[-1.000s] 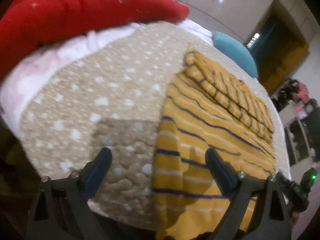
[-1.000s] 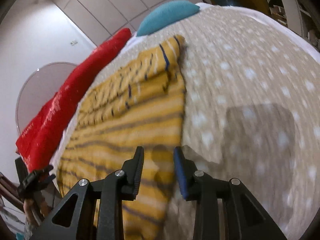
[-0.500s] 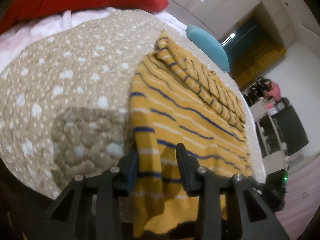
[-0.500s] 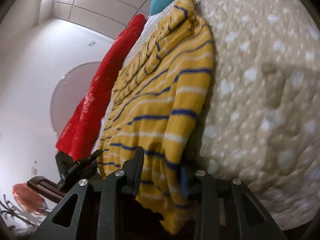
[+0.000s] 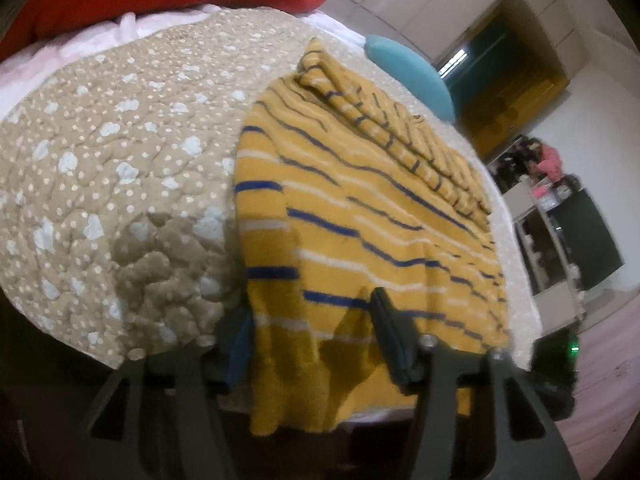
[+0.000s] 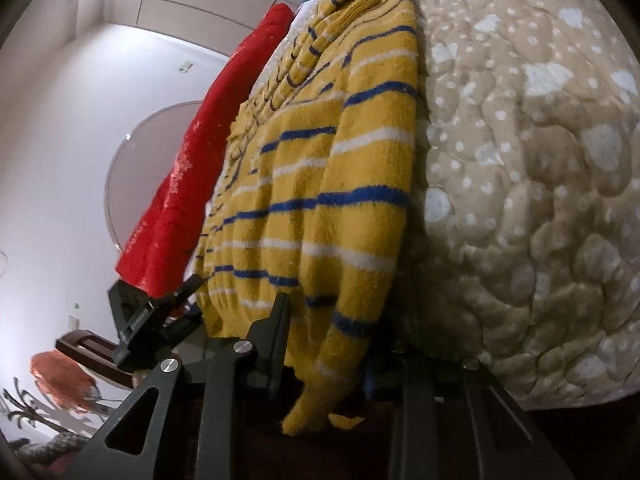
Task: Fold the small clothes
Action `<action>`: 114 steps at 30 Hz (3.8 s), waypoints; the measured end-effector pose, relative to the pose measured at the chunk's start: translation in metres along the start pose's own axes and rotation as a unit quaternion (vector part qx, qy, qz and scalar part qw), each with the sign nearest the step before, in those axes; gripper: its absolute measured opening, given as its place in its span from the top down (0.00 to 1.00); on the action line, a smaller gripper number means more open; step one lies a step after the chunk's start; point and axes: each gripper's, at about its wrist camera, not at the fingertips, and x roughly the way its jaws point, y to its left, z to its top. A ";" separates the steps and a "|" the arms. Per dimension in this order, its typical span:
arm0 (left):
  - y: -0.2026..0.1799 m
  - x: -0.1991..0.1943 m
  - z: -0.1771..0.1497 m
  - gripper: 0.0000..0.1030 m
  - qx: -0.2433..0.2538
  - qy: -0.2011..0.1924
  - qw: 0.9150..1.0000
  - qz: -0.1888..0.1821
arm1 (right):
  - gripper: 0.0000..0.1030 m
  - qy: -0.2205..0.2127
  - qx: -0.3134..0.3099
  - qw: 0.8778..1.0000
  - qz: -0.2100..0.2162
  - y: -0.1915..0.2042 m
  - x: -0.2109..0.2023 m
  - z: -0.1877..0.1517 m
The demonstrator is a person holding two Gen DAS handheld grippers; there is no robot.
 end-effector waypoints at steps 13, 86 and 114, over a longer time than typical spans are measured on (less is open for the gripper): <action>-0.021 -0.077 0.000 0.93 0.034 -0.034 0.999 -0.010 | 0.93 -0.025 -0.089 0.995 -0.031 0.064 -0.054 -0.004; -0.076 0.163 0.257 0.85 0.147 0.030 0.982 0.119 | 0.29 -0.128 0.018 0.986 -0.106 0.023 -0.008 0.295; -0.024 0.027 0.161 0.25 0.029 -0.054 0.994 0.086 | 0.53 -0.103 -0.120 0.950 -0.269 0.076 0.070 0.310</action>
